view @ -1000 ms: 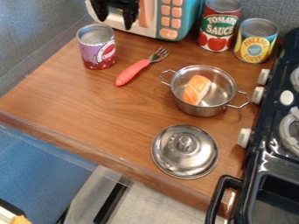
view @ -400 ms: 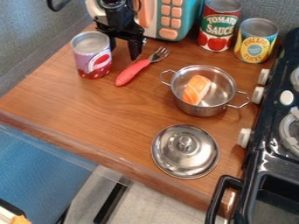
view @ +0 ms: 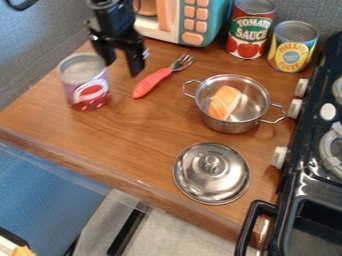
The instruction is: Move the can to the lower left side of table
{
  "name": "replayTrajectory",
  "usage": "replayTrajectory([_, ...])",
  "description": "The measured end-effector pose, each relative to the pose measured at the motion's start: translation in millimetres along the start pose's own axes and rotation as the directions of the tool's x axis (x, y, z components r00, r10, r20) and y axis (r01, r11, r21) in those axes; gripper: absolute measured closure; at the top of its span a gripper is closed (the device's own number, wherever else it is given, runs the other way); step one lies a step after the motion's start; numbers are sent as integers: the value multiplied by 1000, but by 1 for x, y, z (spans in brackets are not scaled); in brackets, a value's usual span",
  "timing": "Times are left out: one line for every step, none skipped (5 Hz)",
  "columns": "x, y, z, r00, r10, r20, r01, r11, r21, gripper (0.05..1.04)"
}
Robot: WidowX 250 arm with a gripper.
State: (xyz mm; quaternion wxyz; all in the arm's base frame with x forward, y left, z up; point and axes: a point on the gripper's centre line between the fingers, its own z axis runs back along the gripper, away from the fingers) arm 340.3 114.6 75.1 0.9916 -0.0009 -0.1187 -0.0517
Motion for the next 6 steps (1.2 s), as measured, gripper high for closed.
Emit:
replayTrajectory([-29,0,6,1000,13,-13,-13,1000,-13,84])
replayTrajectory([-56,-2,12,999,46,-27,-47,999,-27,84])
replayTrajectory([-69,-6,11,998,52,-40,-54,998,-41,84])
replayTrajectory([-64,-6,22,998,46,-31,-47,998,-41,83])
replayTrajectory([-41,-4,46,1000,11,-1,-11,1000,-21,83])
replayTrajectory([-28,-12,61,999,-21,-27,21,1000,-11,83])
